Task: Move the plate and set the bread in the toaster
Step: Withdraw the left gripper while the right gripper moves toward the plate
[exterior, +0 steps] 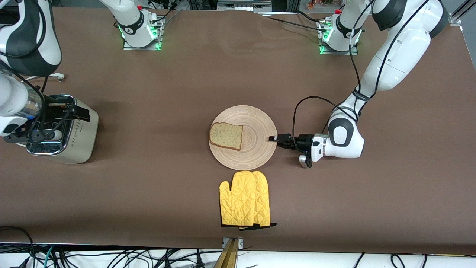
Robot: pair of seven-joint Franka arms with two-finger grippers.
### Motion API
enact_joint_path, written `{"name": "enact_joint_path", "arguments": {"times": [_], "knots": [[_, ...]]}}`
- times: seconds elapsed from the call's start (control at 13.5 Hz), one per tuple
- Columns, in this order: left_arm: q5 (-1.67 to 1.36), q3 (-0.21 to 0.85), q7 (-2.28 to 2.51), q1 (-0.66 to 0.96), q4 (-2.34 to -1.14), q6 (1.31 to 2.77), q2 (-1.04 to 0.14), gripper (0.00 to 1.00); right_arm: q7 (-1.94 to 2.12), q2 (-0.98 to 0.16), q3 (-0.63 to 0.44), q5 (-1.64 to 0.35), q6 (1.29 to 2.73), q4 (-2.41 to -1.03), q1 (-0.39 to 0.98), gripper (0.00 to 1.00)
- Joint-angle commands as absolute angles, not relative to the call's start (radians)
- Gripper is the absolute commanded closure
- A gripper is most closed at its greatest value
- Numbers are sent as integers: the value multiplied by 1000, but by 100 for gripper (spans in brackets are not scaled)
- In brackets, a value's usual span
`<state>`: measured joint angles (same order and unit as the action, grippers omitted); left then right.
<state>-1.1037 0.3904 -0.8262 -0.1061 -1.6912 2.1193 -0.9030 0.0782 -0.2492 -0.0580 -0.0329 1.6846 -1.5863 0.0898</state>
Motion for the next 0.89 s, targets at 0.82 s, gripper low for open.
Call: {"name": "enact_joint_path", "arguments": {"times": [0.82], "knots": [[-75, 394, -253, -256, -1603, 1796, -352, 0, 63, -557, -38, -533, 1900, -1588, 313, 0]]}}
